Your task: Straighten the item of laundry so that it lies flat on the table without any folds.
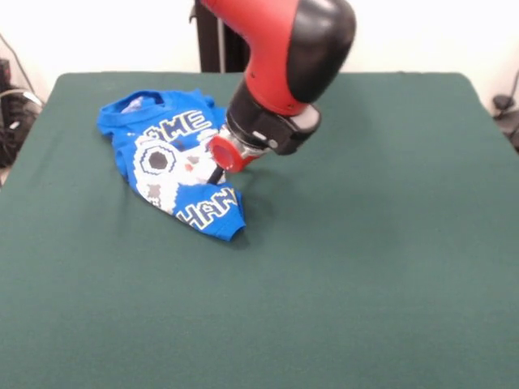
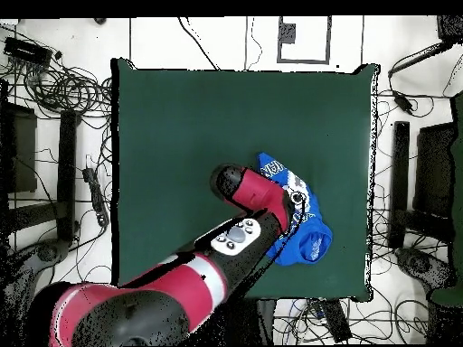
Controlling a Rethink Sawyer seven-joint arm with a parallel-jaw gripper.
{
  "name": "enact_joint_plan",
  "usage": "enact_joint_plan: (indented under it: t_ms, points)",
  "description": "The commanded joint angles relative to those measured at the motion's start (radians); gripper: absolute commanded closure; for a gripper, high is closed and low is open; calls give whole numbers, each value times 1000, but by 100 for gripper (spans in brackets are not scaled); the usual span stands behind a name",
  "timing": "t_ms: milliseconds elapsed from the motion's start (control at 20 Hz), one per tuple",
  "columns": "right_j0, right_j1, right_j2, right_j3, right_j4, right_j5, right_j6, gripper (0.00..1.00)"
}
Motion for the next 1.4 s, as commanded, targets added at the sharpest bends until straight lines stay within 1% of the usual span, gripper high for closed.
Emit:
enact_joint_plan:
  t_ms: [50,200,250,400,600,850,1000,1100,1150,1200,1300,1350,1400]
  points:
    - [-200,90,210,110,-245,-540,-193,0]
    - [-184,109,181,74,-298,-508,-144,0]
    - [-177,117,168,52,-334,-484,-106,100]
    - [-148,149,123,14,-338,-430,-83,100]
    - [-138,158,105,-18,-366,-361,-66,100]
    - [-134,154,101,-28,-400,-313,-51,100]
    - [-149,115,140,-1,-409,-299,-49,100]
    - [-189,40,231,76,-387,-401,-16,100]
    - [-197,13,254,95,-375,-404,-2,100]
    - [-223,-64,304,169,-386,-385,-33,100]
    - [-251,-147,355,202,-386,-272,-104,100]
    - [-251,-177,362,217,-388,-248,-113,100]
    - [-270,-245,390,271,-400,-231,-145,100]
